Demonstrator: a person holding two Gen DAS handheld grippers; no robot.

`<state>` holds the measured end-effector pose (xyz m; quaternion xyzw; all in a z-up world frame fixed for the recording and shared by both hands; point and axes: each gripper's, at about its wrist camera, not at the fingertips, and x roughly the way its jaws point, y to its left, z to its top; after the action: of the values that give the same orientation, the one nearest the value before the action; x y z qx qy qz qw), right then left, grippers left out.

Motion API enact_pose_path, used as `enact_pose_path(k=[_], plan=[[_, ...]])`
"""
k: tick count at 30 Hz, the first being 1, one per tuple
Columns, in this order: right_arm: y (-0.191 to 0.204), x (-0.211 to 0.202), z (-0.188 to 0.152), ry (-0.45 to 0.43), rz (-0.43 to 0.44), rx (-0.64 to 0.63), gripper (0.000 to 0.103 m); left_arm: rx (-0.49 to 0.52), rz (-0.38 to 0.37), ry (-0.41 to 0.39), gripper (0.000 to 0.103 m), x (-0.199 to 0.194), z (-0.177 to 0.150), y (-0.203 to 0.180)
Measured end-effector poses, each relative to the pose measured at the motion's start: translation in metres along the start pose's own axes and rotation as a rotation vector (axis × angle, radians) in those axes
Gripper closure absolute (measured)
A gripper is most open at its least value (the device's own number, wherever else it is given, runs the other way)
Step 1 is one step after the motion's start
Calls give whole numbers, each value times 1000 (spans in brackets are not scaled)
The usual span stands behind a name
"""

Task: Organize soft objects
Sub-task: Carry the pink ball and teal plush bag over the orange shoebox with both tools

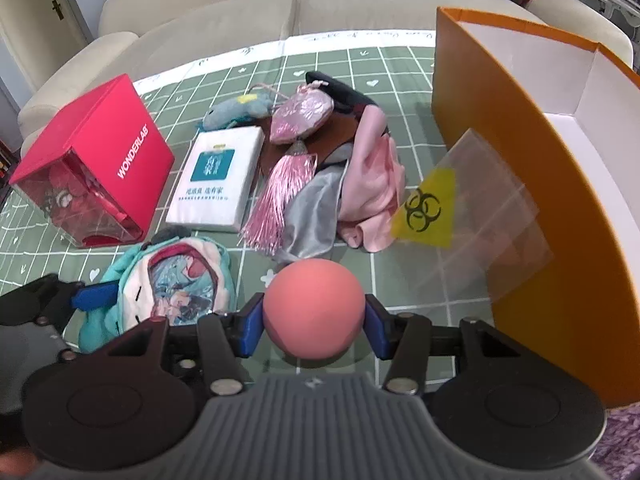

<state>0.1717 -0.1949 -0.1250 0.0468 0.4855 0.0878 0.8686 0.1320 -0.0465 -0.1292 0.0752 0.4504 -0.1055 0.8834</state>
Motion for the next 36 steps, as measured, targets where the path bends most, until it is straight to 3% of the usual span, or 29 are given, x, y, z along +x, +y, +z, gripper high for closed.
enact_pose_path(k=[8,16,28,36], plan=[[6,10,-1,25,-13,-39,52,-29,-28,-27,4,1,-3,6],[9,-2,-1,-17,-20,-72,52,-55,-29,-63,5,-26,0,15],[22,-55,-8,-144,-27,-112,53,-94,-13,-148,5,-95,3,22],[20,-98,-14,-215,-28,-82,53,-119,-40,-225,5,-142,5,19]])
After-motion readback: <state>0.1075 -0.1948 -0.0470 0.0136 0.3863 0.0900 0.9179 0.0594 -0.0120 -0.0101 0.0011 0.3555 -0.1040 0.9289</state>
